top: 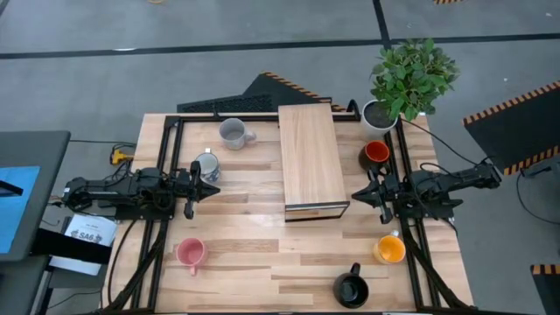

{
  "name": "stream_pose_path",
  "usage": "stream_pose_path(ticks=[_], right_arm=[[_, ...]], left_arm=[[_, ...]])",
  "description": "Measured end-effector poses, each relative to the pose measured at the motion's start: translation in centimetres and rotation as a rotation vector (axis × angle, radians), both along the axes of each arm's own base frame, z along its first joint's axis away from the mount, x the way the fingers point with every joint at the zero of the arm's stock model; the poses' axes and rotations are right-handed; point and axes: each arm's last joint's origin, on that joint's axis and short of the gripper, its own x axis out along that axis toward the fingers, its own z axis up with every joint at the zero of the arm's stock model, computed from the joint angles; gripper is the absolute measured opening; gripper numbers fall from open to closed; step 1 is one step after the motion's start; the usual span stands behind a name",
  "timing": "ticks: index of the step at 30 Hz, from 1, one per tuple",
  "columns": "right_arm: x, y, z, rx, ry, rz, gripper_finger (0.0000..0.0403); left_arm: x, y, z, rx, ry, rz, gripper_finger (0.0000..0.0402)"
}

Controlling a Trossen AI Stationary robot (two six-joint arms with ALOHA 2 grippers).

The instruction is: Place coffee mugs

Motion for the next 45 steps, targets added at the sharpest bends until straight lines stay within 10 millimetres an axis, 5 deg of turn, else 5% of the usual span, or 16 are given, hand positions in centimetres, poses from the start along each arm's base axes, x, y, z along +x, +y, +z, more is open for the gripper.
stream_pose_path(ticks=[7,12,15,19,23,33,39,45], right_arm=[[-0.5,-0.3,2.8,0.305,-0.268,-0.009,0.0049],[-1.1,-1.1,4.3,0.488,-0.409,-0.195,0.0049],[-1.4,-1.2,6.7,0.617,-0.465,-0.171,0.0049],[-0.8,-1.0,10.1,0.632,-0.452,-0.147,0.0049],[0.7,-1.0,13.1,0.572,-0.410,-0.313,0.0050],[2.2,-1.9,17.1,0.498,0.314,-0.669,0.0155],[1.5,-3.4,15.3,0.622,0.788,-1.089,0.0217],[2.0,-5.0,13.7,0.637,0.988,-1.355,0.0226]], left_arm=[[0.0,0.0,0.0,0.000,0.000,0.001,0.0000],[0.0,0.0,0.0,0.000,0.001,0.000,0.0000],[0.0,0.0,0.0,0.000,0.001,0.000,0.0000],[0.0,0.0,0.0,0.000,0.001,0.000,0.0000],[0.0,0.0,0.0,0.000,0.001,0.000,0.0000],[0.0,0.0,0.0,0.000,0.000,0.000,0.0000],[0.0,0.0,0.0,0.000,0.001,0.000,0.0000],[0.0,0.0,0.0,0.000,0.000,0.000,0.0000]])
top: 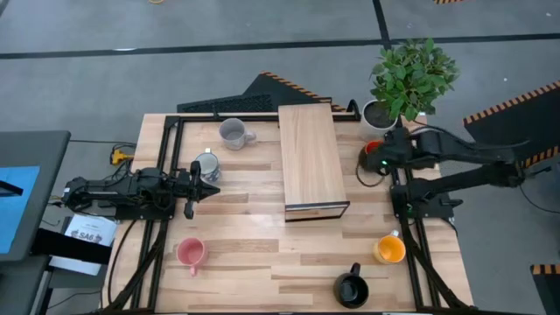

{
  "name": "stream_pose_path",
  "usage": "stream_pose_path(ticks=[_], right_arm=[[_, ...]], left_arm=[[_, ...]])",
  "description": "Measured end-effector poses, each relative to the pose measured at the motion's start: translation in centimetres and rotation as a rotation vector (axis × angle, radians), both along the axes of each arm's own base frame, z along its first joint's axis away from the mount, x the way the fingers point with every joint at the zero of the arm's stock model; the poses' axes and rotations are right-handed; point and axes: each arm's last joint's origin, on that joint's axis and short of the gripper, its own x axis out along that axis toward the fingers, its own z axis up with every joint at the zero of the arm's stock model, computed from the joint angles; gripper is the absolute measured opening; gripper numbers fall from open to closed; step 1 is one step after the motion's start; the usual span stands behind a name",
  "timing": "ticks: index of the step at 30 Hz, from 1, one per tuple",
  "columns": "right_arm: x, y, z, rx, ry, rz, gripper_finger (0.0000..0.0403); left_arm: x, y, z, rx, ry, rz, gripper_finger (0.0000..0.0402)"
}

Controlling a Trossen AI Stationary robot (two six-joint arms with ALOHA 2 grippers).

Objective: Place coffee mugs
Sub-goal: Put the orange mug on the shelf

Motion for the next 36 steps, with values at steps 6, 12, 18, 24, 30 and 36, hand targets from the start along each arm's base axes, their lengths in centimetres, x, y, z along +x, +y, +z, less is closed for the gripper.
stream_pose_path(ticks=[6,12,18,24,30,36], right_arm=[[1.2,-2.3,-2.5,0.038,0.139,-0.096,0.0218],[0.7,-4.0,-5.3,0.091,0.167,-0.227,0.0217],[0.5,-5.6,-7.1,0.073,0.104,-0.289,0.0217],[0.4,-6.9,-9.3,0.094,0.117,-0.338,0.0217],[0.2,-7.2,-10.4,0.117,0.155,-0.363,0.0212],[0.3,-7.3,-10.4,0.099,0.152,-0.357,0.0132]], left_arm=[[0.0,0.0,0.0,0.000,0.000,0.000,0.0000],[0.0,0.0,0.0,0.000,0.000,0.000,0.0000],[0.0,0.0,0.0,0.000,0.000,0.000,0.0000],[0.0,0.0,0.0,0.000,0.000,0.000,0.0000],[0.0,0.0,0.0,0.000,0.000,0.002,0.0000],[0.0,0.0,0.0,0.000,0.000,0.003,0.0000]])
